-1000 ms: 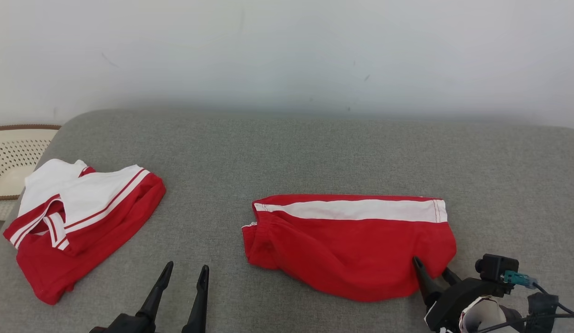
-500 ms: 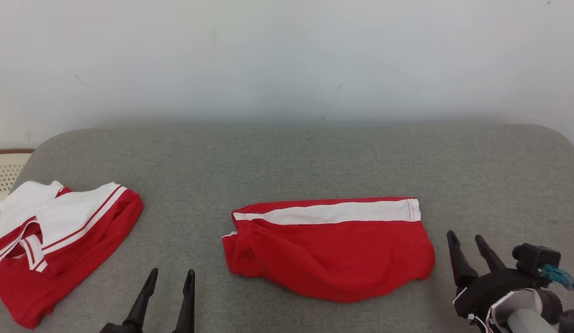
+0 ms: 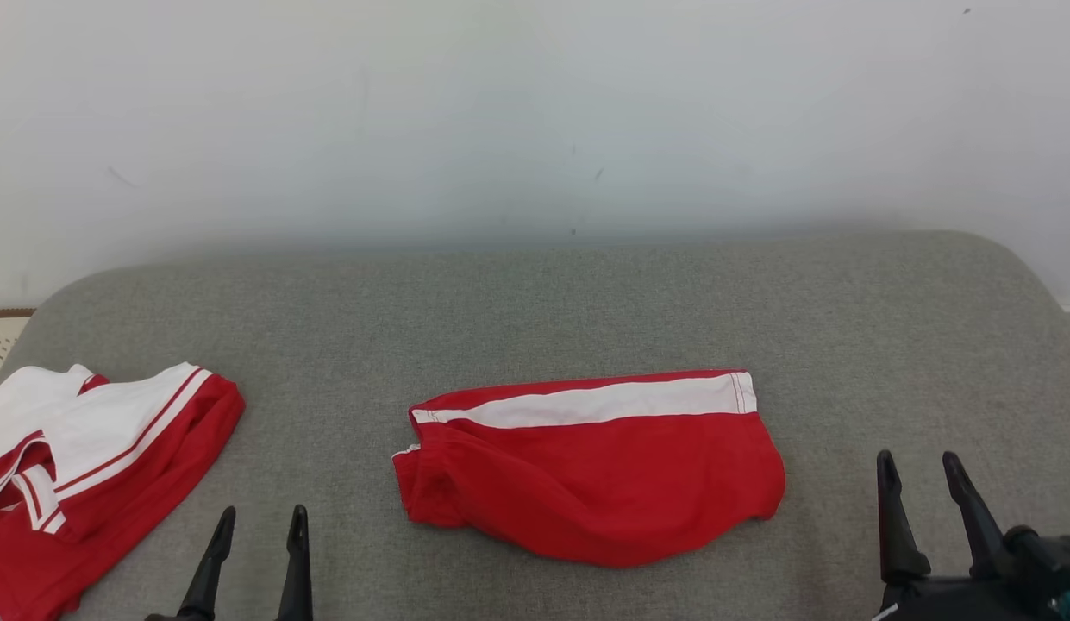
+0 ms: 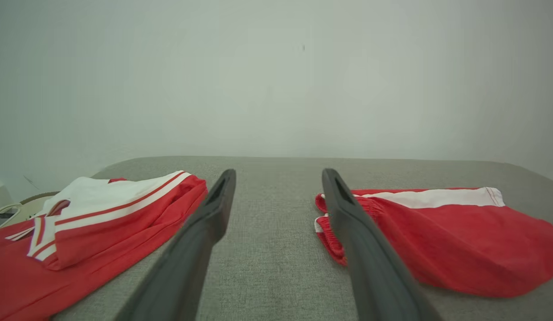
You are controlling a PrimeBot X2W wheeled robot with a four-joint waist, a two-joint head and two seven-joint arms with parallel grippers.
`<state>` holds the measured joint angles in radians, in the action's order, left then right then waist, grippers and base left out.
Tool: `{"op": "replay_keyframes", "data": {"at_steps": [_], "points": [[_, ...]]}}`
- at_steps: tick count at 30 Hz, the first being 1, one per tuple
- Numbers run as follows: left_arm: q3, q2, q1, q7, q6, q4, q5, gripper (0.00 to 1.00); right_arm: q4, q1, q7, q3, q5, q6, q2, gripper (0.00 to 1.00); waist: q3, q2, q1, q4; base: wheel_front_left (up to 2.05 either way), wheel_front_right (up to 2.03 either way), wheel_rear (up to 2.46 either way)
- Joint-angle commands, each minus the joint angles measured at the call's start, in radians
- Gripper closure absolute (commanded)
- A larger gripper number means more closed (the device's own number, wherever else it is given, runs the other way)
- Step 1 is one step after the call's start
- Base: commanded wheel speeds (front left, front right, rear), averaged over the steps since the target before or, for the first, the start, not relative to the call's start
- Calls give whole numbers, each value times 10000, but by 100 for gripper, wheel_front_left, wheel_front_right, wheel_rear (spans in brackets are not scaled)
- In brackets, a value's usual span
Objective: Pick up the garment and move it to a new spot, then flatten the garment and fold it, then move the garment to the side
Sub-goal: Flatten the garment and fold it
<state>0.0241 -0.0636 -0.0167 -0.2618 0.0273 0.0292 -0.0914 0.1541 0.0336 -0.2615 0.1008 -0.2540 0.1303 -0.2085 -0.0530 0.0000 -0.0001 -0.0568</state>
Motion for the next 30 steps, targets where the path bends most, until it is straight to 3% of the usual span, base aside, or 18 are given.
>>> {"op": "replay_keyframes", "data": {"at_steps": [1,5,10,30], "points": [[-69,-66,226,-48,-1,-34,29,0,-128,-231,-51,-35,132,8,82,0,-5,0,1,0,0,0,0],[-162,-88,221,-48,-21,-4,69,0,-735,-787,-51,-214,444,8,384,0,-35,0,1,15,0,0,0],[-80,-208,286,-48,-175,175,222,0,-1168,-1142,-51,209,426,8,306,0,-47,0,1,-19,0,0,0],[-15,-203,207,-48,-223,406,387,0,-906,-1066,-53,414,398,8,341,0,-42,0,1,65,0,0,0]]}}
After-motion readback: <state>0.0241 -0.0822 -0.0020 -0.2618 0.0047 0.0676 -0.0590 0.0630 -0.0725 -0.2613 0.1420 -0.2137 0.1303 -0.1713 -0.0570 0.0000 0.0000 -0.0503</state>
